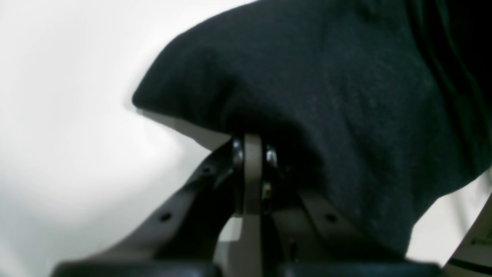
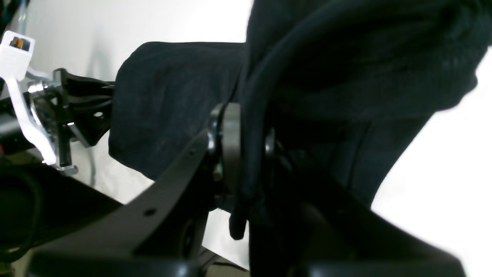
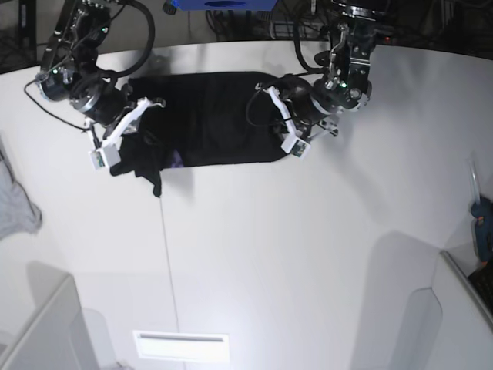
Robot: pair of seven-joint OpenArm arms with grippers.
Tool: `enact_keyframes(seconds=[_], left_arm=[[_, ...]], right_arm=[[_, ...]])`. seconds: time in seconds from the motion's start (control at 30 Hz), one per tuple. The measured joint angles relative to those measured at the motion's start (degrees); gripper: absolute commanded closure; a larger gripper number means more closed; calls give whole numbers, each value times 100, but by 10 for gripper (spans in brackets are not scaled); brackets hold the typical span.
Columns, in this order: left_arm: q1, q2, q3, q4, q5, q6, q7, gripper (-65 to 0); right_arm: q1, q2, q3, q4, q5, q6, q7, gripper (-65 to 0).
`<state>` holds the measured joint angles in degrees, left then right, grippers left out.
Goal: Fold the T-shirt properly
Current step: 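Push both strip ends toward each other, bunching the shirt into a bundle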
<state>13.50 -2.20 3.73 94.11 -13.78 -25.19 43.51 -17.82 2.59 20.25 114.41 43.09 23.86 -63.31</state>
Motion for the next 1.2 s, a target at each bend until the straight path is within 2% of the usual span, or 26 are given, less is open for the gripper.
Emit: enact_keyframes(seconds=[0.37,0.5,0.6,0.7,0.93,1.2], left_arm=[[-367,181,387,-323,26,81,39,0],[-378,236,391,-376,4,79,-7,0],[-376,234,396,-330,7,79,52,0],[-363,216,396,-289,20,79,76,0],[-330,203,385,-282,4,79,63,0],[-328,201,382,-278,4,79,68,0]], right_arm=[[168,35,367,-2,72,4,2,0],[107,109,365,0,992,-2,-173,0],[111,131,374,0,1152,-2,-238,0],[111,111,345,0,1202,-352,-229,0],[33,94,114,0,1204,-452,-232,0],[-157,-262,-299,0,1202,-459,-190,0]])
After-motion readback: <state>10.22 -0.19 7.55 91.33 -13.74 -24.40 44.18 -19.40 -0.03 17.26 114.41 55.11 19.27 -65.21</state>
